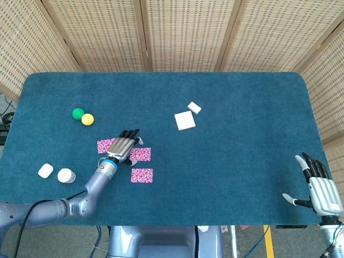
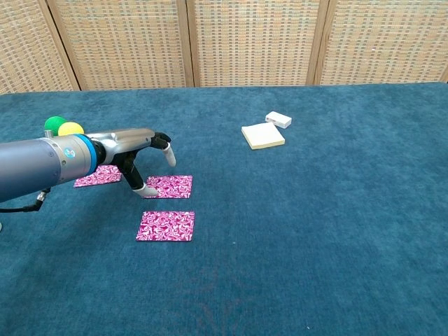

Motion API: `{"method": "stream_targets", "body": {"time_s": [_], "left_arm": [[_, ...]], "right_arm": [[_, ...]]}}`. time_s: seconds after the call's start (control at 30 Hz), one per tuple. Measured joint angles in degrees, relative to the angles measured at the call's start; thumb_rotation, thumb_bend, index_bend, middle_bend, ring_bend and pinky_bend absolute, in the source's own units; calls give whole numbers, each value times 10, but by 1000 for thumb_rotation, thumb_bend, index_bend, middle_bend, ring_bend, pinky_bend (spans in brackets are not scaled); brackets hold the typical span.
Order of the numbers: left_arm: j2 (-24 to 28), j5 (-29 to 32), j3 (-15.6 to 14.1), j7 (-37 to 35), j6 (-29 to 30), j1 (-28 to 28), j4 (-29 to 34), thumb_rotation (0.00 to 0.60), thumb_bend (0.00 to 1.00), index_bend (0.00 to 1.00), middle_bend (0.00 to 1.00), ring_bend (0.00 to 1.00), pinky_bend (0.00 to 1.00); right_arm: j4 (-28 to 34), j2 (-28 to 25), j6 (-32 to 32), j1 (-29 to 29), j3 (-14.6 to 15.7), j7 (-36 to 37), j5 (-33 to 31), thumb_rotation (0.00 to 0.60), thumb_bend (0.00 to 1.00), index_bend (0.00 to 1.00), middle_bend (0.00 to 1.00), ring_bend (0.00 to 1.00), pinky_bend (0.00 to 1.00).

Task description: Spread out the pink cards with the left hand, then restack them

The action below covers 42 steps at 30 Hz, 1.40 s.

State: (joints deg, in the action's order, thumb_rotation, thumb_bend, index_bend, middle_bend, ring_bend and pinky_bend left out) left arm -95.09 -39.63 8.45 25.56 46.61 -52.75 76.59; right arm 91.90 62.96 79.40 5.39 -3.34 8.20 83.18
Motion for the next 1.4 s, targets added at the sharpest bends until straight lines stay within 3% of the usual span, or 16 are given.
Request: {"method": "stream_targets", "body": {"time_s": [0.7, 1.07, 1.4], "left_arm": [[-28, 32, -4, 22, -4, -8, -33, 600, 277, 320, 0, 0, 0], [-37, 30, -4, 21, 0, -5, -42, 600, 304, 565, 0, 0, 0], [-47, 4, -5, 13, 20, 7, -49, 600, 311, 652, 0, 0, 0]], "right_arm": [[-2, 0, 0, 0, 0, 5, 1, 600, 1, 0, 0, 0, 0], [-2, 0, 0, 0, 0, 7, 1, 600, 1, 0, 0, 0, 0], [-2, -1, -1, 0, 1, 9, 1, 600, 1, 0, 0, 0, 0]]}}
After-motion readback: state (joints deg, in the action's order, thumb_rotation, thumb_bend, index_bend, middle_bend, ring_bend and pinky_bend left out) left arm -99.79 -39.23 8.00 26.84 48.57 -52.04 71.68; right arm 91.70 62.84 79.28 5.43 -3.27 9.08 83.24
